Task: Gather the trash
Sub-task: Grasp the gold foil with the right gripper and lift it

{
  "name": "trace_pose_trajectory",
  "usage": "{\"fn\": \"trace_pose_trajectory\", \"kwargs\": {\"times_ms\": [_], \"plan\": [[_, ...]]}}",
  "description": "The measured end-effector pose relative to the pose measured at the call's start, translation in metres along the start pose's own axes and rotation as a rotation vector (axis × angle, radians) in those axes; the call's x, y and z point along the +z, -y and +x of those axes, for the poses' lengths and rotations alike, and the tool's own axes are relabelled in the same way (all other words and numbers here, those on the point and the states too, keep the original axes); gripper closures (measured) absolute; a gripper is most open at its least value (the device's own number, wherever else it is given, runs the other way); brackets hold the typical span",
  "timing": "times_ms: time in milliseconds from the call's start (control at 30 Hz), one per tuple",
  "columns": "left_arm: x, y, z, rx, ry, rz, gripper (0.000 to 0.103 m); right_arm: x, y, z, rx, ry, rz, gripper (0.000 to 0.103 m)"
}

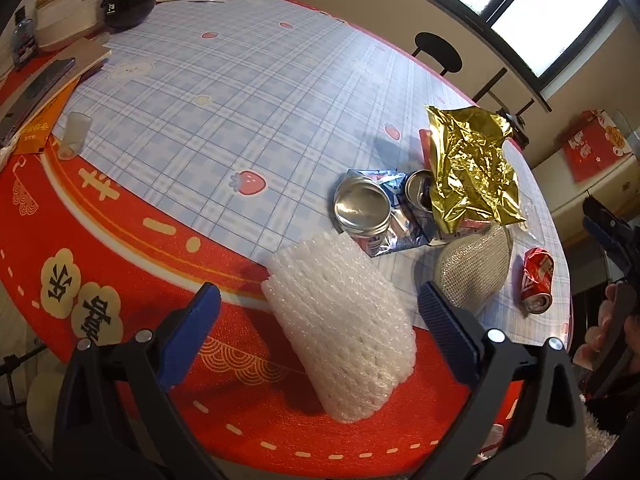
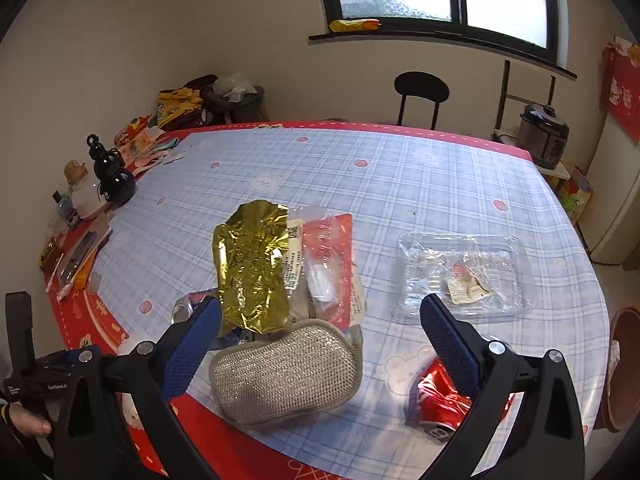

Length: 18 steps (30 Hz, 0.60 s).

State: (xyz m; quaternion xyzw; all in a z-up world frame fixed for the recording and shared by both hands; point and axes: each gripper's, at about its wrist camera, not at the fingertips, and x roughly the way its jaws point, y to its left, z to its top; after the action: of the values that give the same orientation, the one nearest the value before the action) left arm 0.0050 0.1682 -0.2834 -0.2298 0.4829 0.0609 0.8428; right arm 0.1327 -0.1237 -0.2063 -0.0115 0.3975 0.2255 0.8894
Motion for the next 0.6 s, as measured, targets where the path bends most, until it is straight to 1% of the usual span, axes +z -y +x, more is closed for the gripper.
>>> {"fn": "trace_pose_trajectory", "kwargs": {"times_ms": [67,167,233,367,433,500,600], "plan": [[0.0,-0.002,0.001,-0.002,-0.001,0.003,0.006,0.002,-0.012,0.011,0.023,0.012,-0.046,0.007],[0.001,-0.007,0.001,-0.002,-0.002,-0.002,0.006,0.008,-0.026,0.029,0.03,0.023,-0.099,0.014],[0.001,-0.011,0.001,-0.002,-0.002,-0.006,0.006,0.012,-0.034,0.046,0.039,0.008,-0.104,0.023],[-0.001,-0.018,0.0,0.003,0.0,-0.012,0.006,0.014,-0.04,0.075,0.036,-0.025,-0.092,0.036],[-0.001,-0.022,-0.002,0.01,0.002,-0.022,0.006,0.012,-0.043,0.086,0.024,-0.04,-0.103,0.046],[-0.002,-0.027,-0.003,0.015,0.004,-0.035,0.006,0.01,-0.046,0.094,0.013,-0.053,-0.117,0.052],[-0.002,-0.032,-0.003,0.022,0.004,-0.052,0.006,0.006,-0.048,0.102,-0.045,-0.059,-0.147,0.056]]}}
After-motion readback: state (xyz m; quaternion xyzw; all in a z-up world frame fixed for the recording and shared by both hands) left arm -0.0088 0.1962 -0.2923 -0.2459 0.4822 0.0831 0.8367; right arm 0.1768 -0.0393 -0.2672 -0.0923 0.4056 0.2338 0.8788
